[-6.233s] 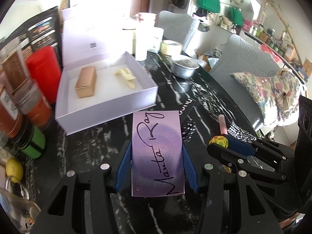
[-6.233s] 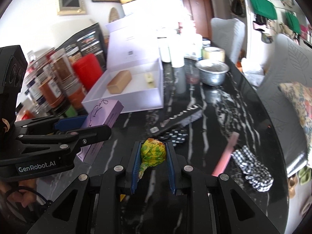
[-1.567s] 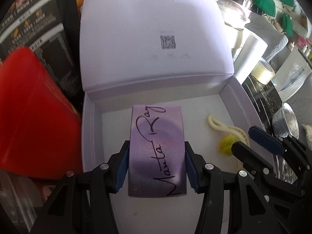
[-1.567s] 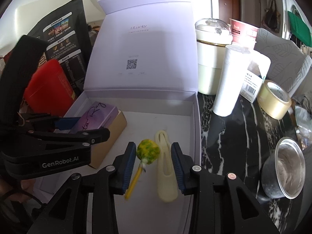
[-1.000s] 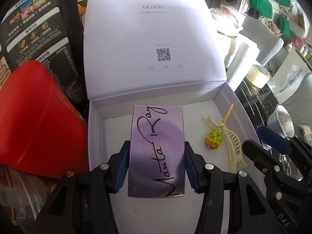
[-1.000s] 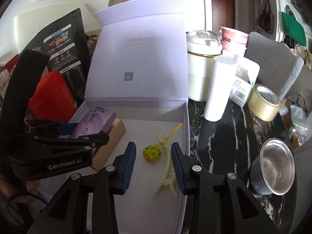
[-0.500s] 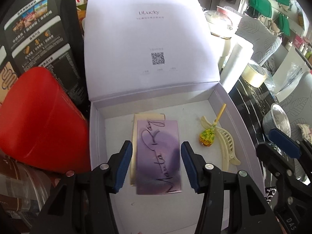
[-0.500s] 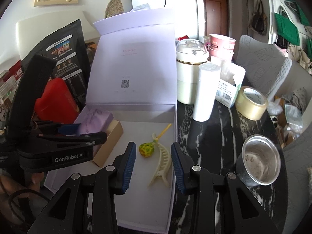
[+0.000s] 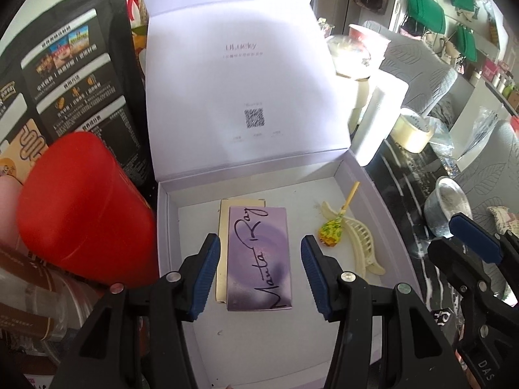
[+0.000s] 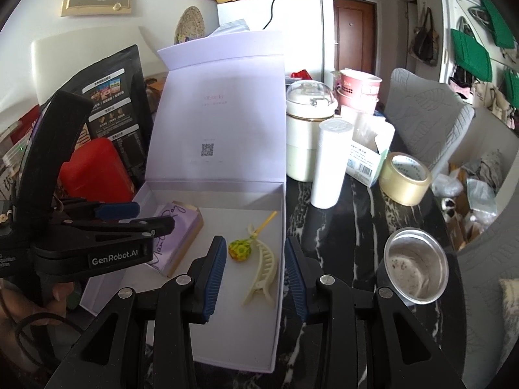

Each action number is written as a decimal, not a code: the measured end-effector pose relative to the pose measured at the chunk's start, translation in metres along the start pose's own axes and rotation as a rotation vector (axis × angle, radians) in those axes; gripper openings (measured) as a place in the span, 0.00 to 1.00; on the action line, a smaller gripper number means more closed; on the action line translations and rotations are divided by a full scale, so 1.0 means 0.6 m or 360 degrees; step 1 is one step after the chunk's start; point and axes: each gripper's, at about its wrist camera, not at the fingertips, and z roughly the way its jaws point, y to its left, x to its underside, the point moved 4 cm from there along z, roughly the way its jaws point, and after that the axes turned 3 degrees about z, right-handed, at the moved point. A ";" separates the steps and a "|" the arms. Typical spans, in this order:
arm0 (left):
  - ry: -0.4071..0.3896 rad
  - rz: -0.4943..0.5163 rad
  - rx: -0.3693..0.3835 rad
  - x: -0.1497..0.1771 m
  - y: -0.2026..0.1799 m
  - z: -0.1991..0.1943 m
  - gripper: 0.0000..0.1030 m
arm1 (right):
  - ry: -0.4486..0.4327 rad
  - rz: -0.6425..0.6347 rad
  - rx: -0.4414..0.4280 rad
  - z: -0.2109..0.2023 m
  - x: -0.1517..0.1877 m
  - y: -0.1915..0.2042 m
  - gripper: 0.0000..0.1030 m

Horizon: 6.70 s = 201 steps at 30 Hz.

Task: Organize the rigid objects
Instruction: 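Release the purple card onto the gold box with the left tool, then withdraw both tools from the white box toward the pink comb and black box, then grasp the black DUSO box with the left tool while the right tool grasps the pink comb, then lift and carry the black box and pink comb toward the white box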

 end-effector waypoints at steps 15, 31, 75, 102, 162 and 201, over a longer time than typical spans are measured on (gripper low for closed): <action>-0.0176 0.0082 0.0044 0.003 -0.044 -0.111 0.50 | -0.0102 0.0014 0.0067 -0.090 -0.005 -0.009 0.36; -0.0300 0.0175 0.0092 0.044 -0.097 -0.203 0.80 | -0.0266 0.0058 0.0165 -0.230 0.013 -0.031 0.49; -0.0129 0.0552 0.0334 0.221 -0.260 -0.165 0.80 | -0.0212 0.0310 0.0375 -0.359 0.259 -0.127 0.64; 0.0121 0.0656 0.0312 0.218 -0.327 -0.021 0.61 | 0.0053 0.0412 0.0202 -0.249 0.348 -0.161 0.46; 0.0102 0.0253 0.0225 0.286 -0.183 -0.083 0.18 | 0.0202 0.0398 0.0276 -0.172 0.367 -0.120 0.13; -0.0050 0.0030 0.0123 0.344 -0.100 -0.190 0.18 | 0.0061 0.0120 0.0093 -0.227 0.332 -0.007 0.13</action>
